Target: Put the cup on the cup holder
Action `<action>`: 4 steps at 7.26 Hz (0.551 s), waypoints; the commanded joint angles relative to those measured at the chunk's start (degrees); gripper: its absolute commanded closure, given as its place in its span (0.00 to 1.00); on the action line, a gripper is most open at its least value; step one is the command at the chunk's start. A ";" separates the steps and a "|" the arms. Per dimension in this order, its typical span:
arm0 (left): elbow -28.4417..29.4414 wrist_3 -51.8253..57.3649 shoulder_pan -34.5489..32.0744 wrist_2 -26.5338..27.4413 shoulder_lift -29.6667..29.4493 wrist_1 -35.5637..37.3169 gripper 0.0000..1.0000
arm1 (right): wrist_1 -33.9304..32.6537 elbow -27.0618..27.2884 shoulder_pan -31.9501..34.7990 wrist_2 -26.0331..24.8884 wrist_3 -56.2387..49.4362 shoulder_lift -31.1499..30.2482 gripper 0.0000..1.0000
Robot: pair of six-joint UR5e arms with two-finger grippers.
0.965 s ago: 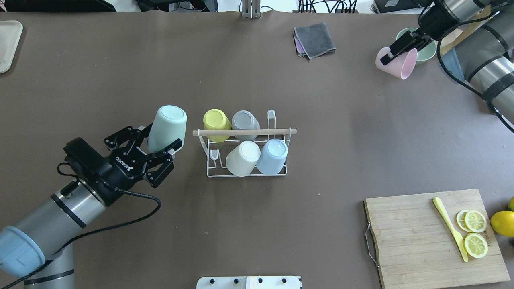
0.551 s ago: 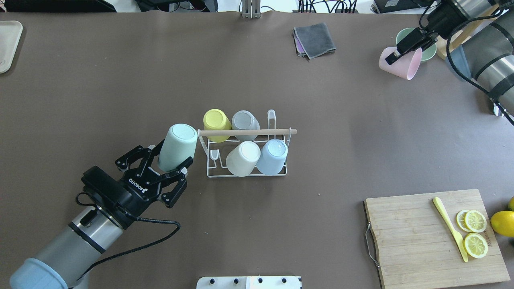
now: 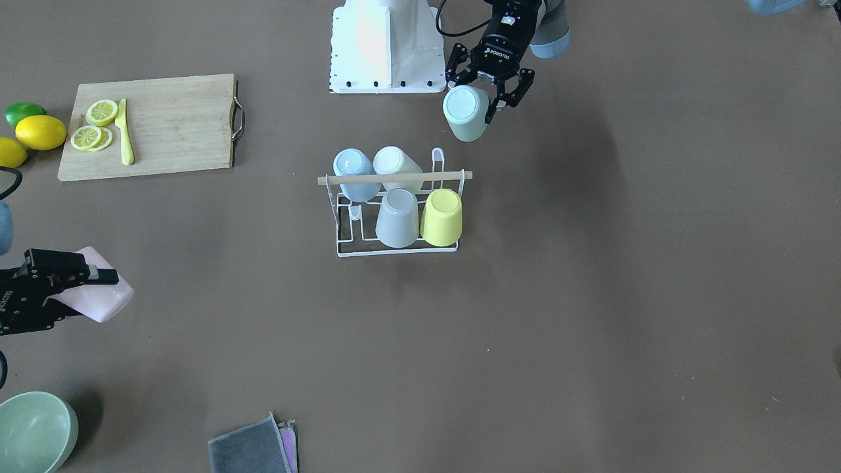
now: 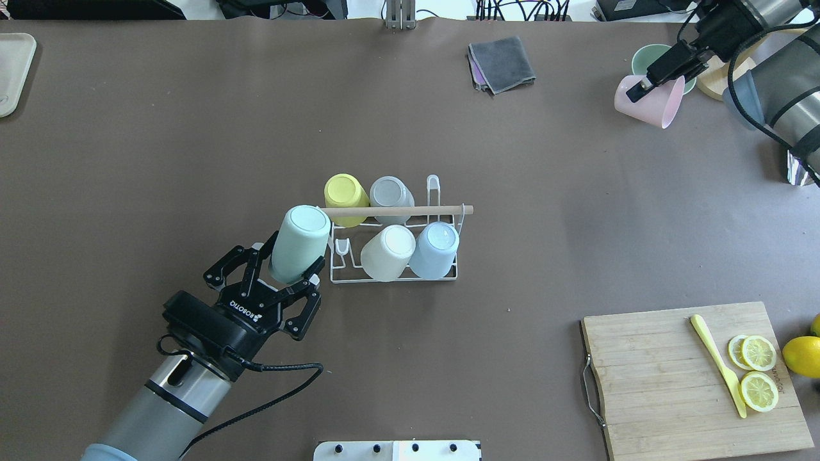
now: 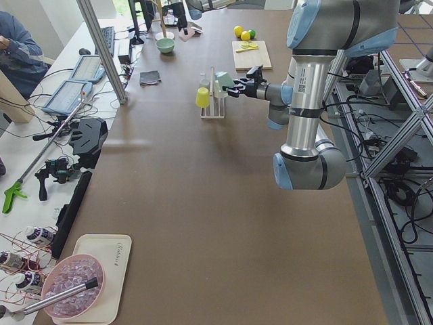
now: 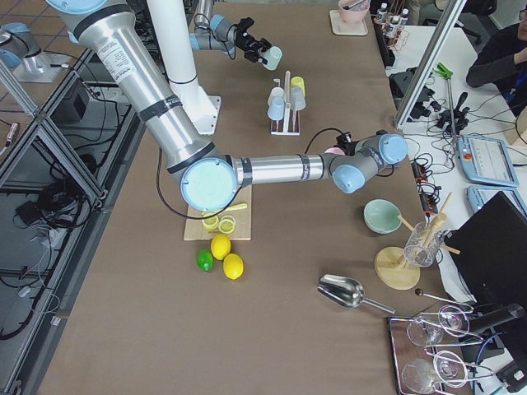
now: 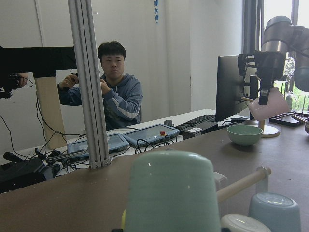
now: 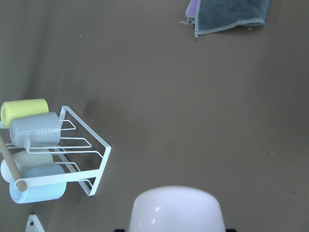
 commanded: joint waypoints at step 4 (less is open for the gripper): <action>3.68 -0.54 -1.30 0.86 -4.13 -0.30 0.79 | 0.14 0.29 1.22 10.86 0.01 -1.15 1.00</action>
